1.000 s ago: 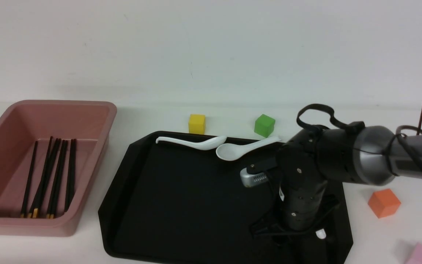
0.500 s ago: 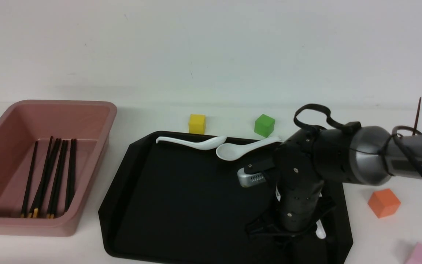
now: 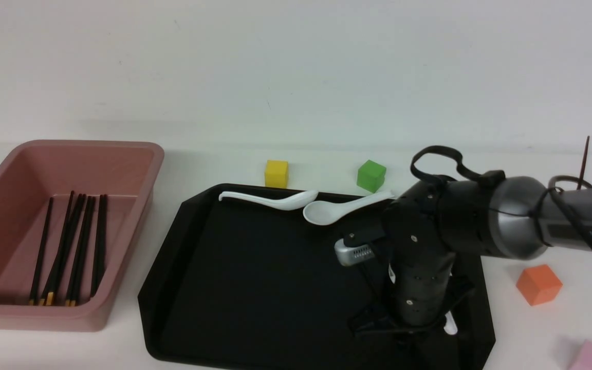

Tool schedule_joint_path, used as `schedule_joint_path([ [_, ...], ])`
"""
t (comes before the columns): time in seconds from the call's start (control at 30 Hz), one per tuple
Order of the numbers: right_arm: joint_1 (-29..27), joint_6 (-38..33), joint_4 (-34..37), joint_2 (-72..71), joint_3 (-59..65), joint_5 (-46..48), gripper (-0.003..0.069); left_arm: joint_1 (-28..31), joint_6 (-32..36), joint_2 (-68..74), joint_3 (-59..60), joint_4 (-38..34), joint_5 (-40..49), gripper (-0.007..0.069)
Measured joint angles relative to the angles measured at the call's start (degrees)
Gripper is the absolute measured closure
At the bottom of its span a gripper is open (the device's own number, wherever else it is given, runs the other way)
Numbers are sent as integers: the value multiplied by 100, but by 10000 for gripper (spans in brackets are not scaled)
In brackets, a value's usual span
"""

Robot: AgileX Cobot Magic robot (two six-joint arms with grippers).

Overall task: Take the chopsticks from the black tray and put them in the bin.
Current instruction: Use the right arm to grab a pair of chopsticks, then use the right arm to put the chopsticks into the lunch box

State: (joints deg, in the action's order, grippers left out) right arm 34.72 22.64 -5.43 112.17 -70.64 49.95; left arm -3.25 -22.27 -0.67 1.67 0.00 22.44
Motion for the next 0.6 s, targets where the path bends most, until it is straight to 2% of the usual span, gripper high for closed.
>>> schedule_joint_path([
  [0.4,0,-297,54,-774,-538,1054,543,0,0,0,0,0,0,385],
  [0.6,-6,-742,902,-1418,-1028,1401,543,0,0,0,0,0,0,385],
])
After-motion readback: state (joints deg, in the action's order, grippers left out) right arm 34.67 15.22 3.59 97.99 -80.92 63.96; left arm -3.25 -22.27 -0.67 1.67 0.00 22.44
